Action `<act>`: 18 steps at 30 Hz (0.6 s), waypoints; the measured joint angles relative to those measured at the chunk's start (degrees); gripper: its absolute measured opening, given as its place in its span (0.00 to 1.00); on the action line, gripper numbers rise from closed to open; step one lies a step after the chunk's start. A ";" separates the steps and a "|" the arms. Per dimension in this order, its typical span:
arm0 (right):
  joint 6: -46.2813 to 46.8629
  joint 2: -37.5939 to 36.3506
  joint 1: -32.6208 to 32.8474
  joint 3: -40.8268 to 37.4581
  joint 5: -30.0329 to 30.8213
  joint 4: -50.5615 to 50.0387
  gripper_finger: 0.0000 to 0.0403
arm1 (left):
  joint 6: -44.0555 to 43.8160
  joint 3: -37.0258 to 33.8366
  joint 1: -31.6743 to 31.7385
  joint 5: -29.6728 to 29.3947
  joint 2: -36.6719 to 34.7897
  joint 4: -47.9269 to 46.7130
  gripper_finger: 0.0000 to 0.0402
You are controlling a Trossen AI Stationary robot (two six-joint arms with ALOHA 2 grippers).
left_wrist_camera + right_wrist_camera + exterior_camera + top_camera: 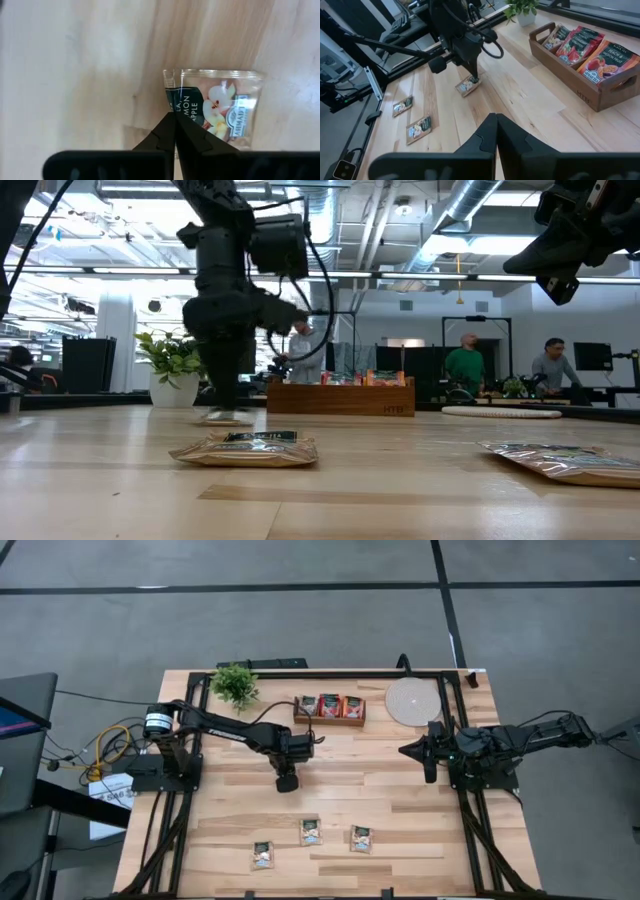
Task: Pick & Place Tea
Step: Put the brown tea bag into the left section of the wooden organizer
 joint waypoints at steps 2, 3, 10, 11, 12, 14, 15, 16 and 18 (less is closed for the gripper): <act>0.00 0.00 0.00 0.00 0.00 0.01 0.00 | 1.07 1.97 0.00 -2.04 -0.04 -2.13 0.00; -0.02 0.00 0.00 0.00 0.00 0.02 0.00 | 1.73 2.83 0.00 -2.90 -0.28 -3.10 0.00; -0.01 0.00 0.00 0.00 0.00 0.02 0.00 | 4.08 9.25 0.00 -9.60 -2.12 -9.16 0.00; 0.00 0.00 0.00 0.00 0.00 0.02 0.00 | 4.74 10.48 0.00 -10.97 -2.17 -10.03 0.00; -0.01 -0.02 0.00 0.00 0.00 0.00 0.00 | 5.48 11.60 0.00 -12.39 -2.25 -10.88 0.00; -0.01 -0.02 -0.01 0.00 0.00 0.02 0.00 | 7.54 13.81 0.00 -15.42 -2.38 -12.06 0.00; -0.01 -0.01 -0.01 0.00 0.00 0.02 0.00 | 8.64 14.84 0.00 -17.05 -2.40 -12.25 0.00; -0.02 -0.02 0.00 0.00 0.00 0.02 0.00 | 9.71 15.80 0.00 -18.73 -2.40 -12.26 0.00; 0.00 -0.02 -0.01 0.00 0.00 0.02 0.00 | 12.48 17.73 0.22 -23.04 -2.38 -12.61 0.00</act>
